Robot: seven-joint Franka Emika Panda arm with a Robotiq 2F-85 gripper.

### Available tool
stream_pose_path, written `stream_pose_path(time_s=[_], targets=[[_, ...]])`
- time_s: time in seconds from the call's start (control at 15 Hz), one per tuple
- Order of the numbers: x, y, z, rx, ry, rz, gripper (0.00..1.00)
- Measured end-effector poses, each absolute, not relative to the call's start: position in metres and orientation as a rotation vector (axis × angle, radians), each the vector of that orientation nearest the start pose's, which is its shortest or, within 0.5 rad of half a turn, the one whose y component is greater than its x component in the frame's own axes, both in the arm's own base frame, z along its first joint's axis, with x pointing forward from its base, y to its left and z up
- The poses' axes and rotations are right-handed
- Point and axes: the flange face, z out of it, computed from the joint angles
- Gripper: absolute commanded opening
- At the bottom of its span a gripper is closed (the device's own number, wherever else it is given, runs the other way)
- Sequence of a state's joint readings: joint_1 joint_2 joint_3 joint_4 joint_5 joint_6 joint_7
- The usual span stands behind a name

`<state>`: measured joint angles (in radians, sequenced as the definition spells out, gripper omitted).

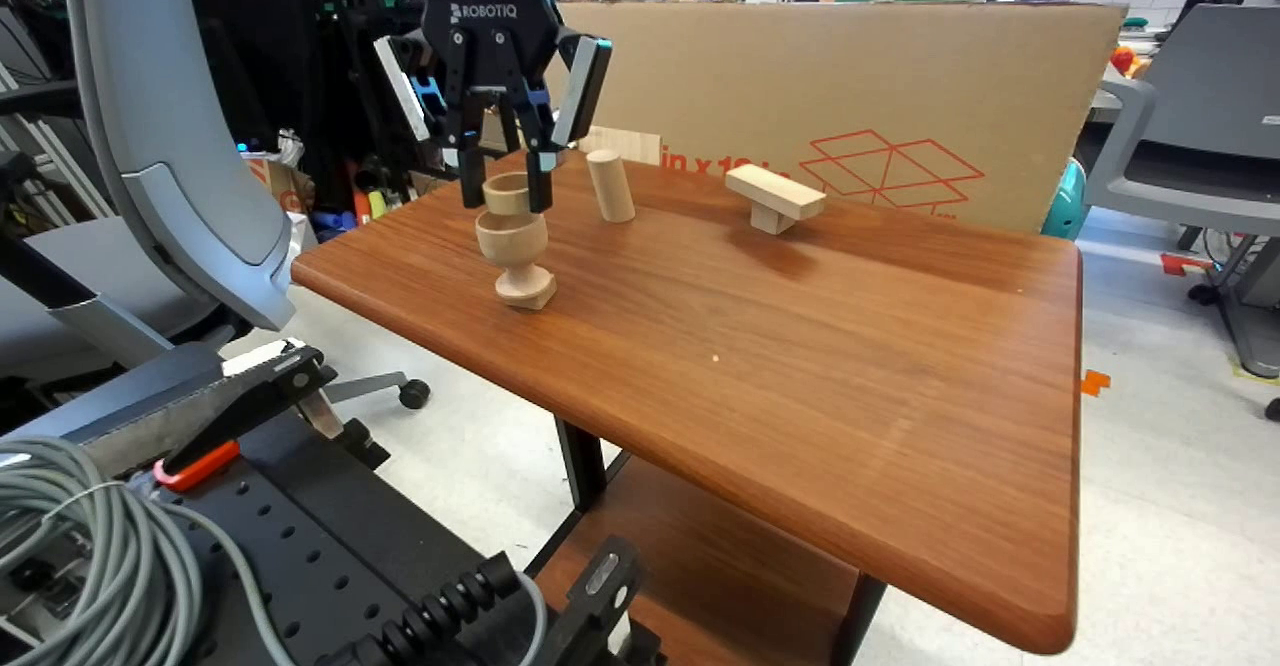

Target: Take the wooden ring and put it on the wooden goblet

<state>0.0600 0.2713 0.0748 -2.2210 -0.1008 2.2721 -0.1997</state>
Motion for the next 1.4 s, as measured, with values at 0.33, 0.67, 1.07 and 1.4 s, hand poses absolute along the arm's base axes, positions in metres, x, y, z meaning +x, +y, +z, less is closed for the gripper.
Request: stream_pose_path(time_s=[0.33, 0.67, 1.07, 1.4], targets=[[0.519, 0.071, 0.227, -3.103, -0.693, 0.379, 0.20], [0.519, 0.074, 0.226, -3.105, -0.719, 0.383, 0.20], [0.518, 0.081, 0.226, -3.098, -0.740, 0.381, 0.20], [0.517, 0.083, 0.226, -3.096, -0.745, 0.380, 0.71]])
